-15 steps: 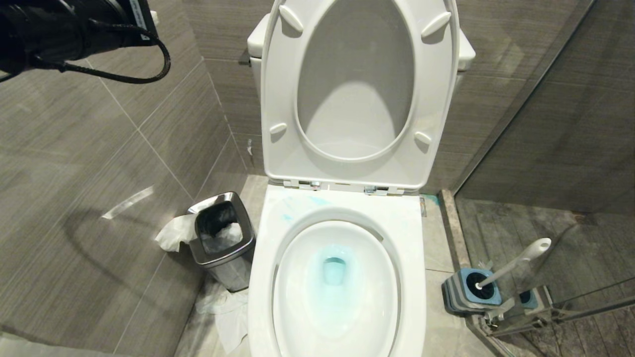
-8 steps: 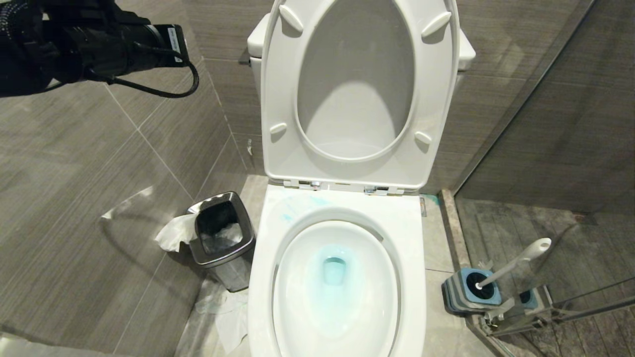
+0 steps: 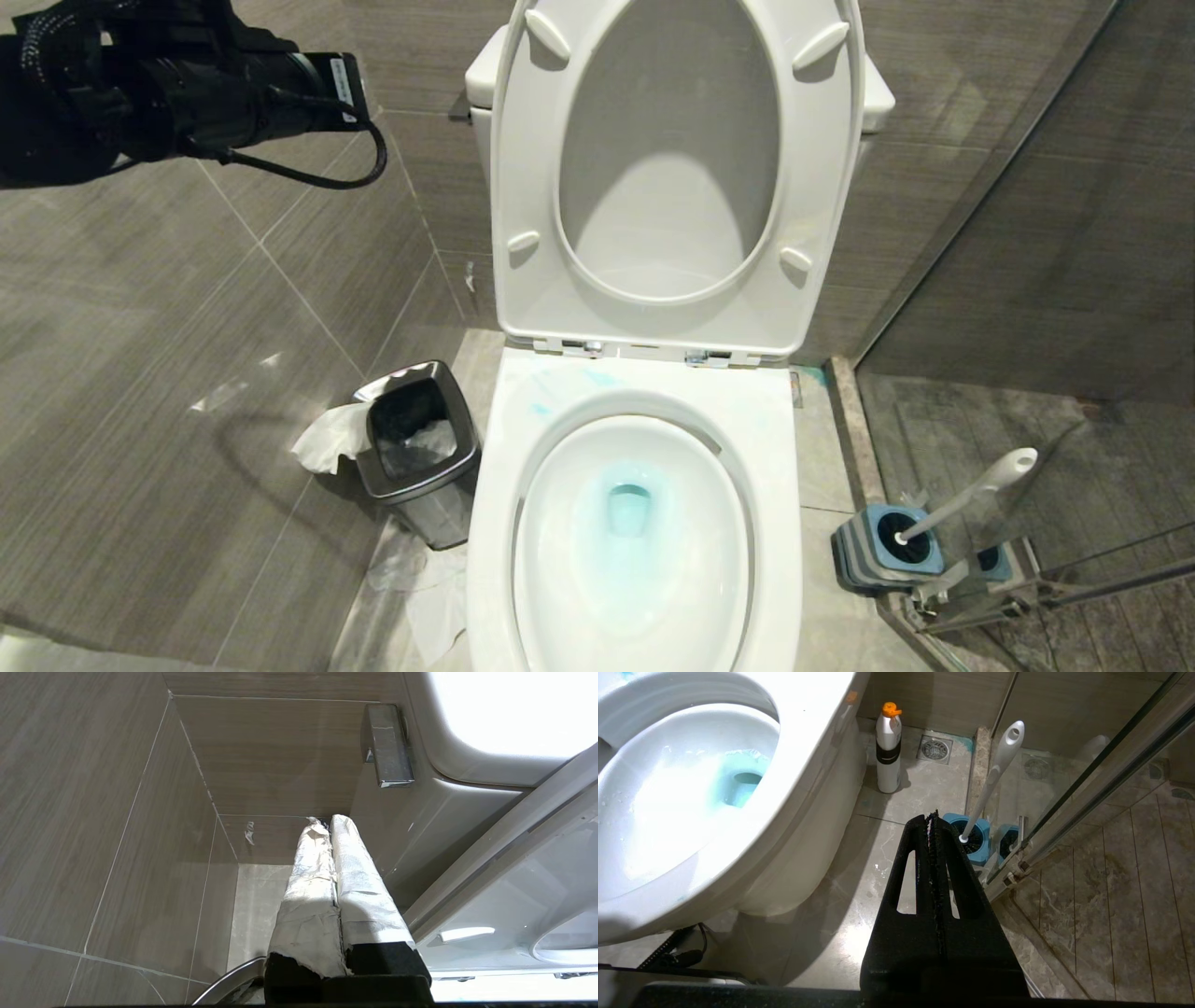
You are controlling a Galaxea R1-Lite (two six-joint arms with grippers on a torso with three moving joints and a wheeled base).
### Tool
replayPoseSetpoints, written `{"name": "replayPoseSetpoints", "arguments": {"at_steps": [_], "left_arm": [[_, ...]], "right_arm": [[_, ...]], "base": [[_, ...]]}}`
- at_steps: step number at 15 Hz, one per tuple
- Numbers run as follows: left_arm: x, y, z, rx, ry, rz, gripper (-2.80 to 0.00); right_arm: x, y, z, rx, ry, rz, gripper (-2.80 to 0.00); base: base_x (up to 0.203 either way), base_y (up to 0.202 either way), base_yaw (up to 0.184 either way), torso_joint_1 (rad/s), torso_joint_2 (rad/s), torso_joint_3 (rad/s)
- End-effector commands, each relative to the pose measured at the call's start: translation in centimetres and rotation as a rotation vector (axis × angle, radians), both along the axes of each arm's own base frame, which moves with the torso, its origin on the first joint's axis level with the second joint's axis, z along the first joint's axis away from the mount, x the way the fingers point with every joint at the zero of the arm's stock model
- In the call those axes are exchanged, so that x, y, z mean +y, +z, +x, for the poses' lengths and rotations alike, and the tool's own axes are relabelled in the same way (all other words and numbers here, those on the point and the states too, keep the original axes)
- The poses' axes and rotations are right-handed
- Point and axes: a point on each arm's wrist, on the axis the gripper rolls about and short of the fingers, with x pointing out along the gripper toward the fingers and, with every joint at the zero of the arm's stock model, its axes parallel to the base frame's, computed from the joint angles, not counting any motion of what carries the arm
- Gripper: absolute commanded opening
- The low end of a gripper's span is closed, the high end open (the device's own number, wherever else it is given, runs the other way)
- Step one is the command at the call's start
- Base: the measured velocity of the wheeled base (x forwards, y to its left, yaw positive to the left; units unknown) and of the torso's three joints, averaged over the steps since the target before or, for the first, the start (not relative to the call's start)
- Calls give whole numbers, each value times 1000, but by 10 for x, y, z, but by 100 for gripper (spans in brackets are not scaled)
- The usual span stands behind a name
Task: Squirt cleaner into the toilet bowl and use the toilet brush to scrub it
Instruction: Flush the toilet
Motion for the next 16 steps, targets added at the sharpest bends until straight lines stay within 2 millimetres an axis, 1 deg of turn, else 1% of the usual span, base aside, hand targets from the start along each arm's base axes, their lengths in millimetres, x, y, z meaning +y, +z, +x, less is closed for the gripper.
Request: {"name": "replayPoseSetpoints", "arguments": {"at_steps": [1,4,5,7,9,13,16], "left_arm": [[1,3,-3,-11,8,-4,-280],[2,9,0,-90,10,-25,-280],[1,10,4,-127,8,-37,-280],[-1,14,9,-224,5,-80,-280],[-4,14,14,-273,16,-131,-280],[-9,20,12,-359,42,-173,-280],[-9,25,7,-384,36,-180,-280]], "right_arm": [[0,0,0,2,1,-1,-280],[0,0,0,1,1,-1,-280],[0,0,0,2,1,-1,-280],[0,0,0,1,1,-1,-280],[0,0,0,1,1,-1,-280],[0,0,0,2,1,-1,-280],[0,0,0,1,1,-1,-280]], "base": [[0,0,0,0,0,0],[0,0,0,0,0,0],[0,0,0,2,2,-66],[0,0,0,4,2,-138],[0,0,0,5,3,-184],[0,0,0,5,5,-194],[0,0,0,2,5,-71]]}}
